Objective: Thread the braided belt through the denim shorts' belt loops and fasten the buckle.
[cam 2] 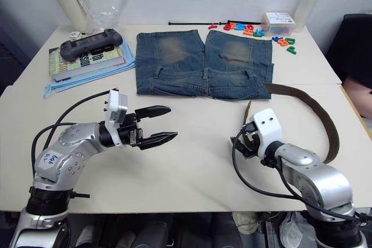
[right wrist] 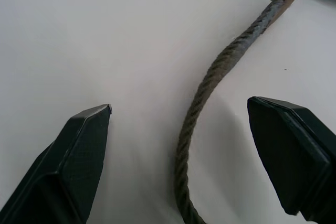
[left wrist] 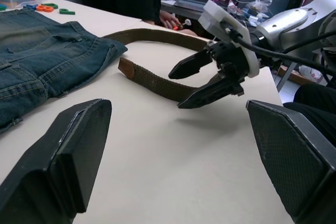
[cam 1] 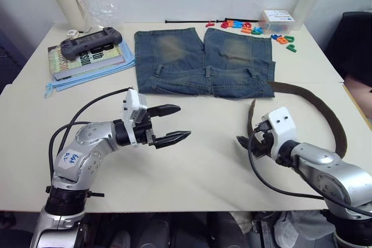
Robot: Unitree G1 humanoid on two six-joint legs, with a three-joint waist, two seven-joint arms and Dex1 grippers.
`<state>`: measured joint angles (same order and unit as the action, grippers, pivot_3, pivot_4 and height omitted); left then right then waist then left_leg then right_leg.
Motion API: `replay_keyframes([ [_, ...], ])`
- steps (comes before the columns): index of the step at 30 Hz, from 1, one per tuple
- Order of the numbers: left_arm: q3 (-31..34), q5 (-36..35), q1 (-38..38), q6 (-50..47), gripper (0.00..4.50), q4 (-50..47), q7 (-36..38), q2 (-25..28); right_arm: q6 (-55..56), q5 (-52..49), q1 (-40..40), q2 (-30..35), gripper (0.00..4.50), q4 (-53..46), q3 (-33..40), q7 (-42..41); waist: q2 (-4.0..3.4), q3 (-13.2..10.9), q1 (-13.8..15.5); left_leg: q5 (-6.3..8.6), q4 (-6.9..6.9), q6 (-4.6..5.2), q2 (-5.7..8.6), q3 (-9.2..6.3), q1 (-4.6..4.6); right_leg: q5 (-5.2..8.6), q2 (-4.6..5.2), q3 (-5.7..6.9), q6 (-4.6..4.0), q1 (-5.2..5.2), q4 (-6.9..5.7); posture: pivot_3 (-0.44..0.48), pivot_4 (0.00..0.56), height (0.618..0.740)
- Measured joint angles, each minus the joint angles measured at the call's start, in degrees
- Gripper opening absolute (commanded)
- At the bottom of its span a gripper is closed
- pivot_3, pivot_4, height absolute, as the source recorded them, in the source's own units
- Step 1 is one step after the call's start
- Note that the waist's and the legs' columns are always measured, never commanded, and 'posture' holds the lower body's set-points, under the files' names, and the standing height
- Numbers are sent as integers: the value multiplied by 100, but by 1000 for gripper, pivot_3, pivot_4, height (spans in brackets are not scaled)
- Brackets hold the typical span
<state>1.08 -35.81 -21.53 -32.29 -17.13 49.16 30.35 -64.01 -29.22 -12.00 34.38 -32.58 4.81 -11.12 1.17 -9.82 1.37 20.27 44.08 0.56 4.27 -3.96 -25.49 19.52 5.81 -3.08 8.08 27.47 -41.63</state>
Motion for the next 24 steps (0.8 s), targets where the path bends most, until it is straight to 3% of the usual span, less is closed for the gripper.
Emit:
replay_keyframes([
  [2, 0, 0, 0, 0, 4500, -1, -9, -5, -144, 98, -130, -179, 4449, 139, 1, 169, 0, 0, -1, -1, 0, -1, 2, 0, 1, 0, 0, 0, 0, 0, -1, 0, 150, 654],
  [5, 1, 0, 0, 0, 4500, -1, -31, -17, -327, 190, -205, -322, 3722, 263, 11, 323, 0, 0, -2, -1, 0, -1, 2, 0, 0, 0, 0, 1, 0, 2, -4, 0, 150, 654],
  [13, -2, 0, 0, 0, 4500, -2, -42, -28, -395, 360, -341, -445, 32, 377, 64, 428, 0, 0, -7, -1, 0, -1, 4, 1, 0, 1, -1, 0, -2, 4, -10, 0, 150, 654],
  [19, -4, 0, 0, 0, 4500, 0, -61, -48, -329, 71, -342, -330, 32, 291, 273, -174, -1, -1, -16, 0, 0, 0, 4, 1, 0, 1, -3, 0, -2, 6, -12, 0, 150, 654],
  [24, 14, -84, -48, -103, 4500, 73, -77, -127, -575, -1344, -395, -3, 32, -188, 781, -1497, -3, -2, -16, 11, 1, 20, 3, -3, 1, 1, -3, 4, -2, 2, -12, 0, 150, 654],
])
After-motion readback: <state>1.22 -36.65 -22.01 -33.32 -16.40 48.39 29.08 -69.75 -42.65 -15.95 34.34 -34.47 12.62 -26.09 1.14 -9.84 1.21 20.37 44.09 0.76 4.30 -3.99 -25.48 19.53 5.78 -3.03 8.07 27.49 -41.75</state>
